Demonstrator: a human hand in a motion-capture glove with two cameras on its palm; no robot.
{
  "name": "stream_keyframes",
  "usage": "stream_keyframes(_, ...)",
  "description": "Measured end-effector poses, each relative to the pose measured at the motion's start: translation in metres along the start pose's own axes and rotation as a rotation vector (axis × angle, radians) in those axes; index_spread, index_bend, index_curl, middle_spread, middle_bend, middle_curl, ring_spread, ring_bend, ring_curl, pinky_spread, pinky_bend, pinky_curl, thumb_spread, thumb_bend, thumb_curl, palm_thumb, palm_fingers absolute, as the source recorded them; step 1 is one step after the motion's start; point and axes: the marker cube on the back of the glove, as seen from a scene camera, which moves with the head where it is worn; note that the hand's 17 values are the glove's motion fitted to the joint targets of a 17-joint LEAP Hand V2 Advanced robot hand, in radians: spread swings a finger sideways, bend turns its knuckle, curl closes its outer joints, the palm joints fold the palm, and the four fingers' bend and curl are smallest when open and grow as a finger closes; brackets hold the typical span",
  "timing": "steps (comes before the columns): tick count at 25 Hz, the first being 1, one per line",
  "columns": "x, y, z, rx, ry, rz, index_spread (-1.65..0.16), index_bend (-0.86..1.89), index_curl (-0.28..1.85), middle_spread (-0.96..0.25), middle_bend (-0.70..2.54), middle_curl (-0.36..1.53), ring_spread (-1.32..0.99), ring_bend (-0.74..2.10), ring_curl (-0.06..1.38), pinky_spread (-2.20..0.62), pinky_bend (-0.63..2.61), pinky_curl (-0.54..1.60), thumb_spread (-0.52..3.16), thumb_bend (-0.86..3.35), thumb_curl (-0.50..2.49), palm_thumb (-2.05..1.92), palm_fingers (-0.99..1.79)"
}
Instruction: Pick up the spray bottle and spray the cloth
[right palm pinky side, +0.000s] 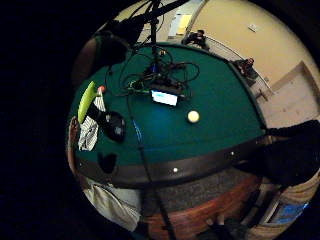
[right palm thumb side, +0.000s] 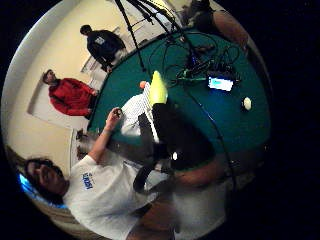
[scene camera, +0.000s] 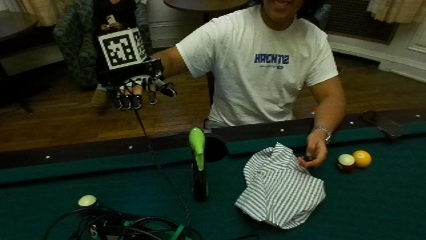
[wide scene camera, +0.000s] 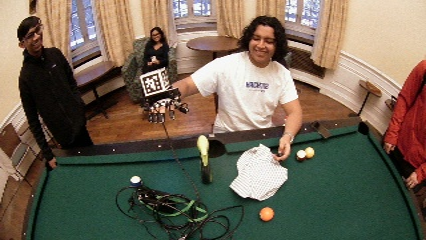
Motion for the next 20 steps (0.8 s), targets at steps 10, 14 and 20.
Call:
stream_keyframes(10, 0.005, 0.006, 0.001, -0.013, -0.003, -0.066, -0.37, 0.19, 0.20, -0.09, 0.18, 0.15, -0.07, 0.33, 0.19, 0.16, 0.42, 0.21, 0.93, 0.17, 0.13, 0.32, 0.57)
stream_keyframes(14, 0.004, 0.007, 0.004, -0.018, -0.002, -0.069, -0.39, 0.18, 0.23, -0.09, 0.18, 0.17, -0.08, 0.32, 0.21, 0.17, 0.41, 0.23, 1.04, 0.16, 0.15, 0.32, 0.57)
stream_keyframes(20, 0.005, 0.009, 0.015, -0.027, -0.006, -0.054, -0.41, 0.17, 0.25, -0.10, 0.17, 0.20, -0.09, 0.32, 0.23, 0.18, 0.40, 0.25, 1.13, 0.13, 0.18, 0.33, 0.56)
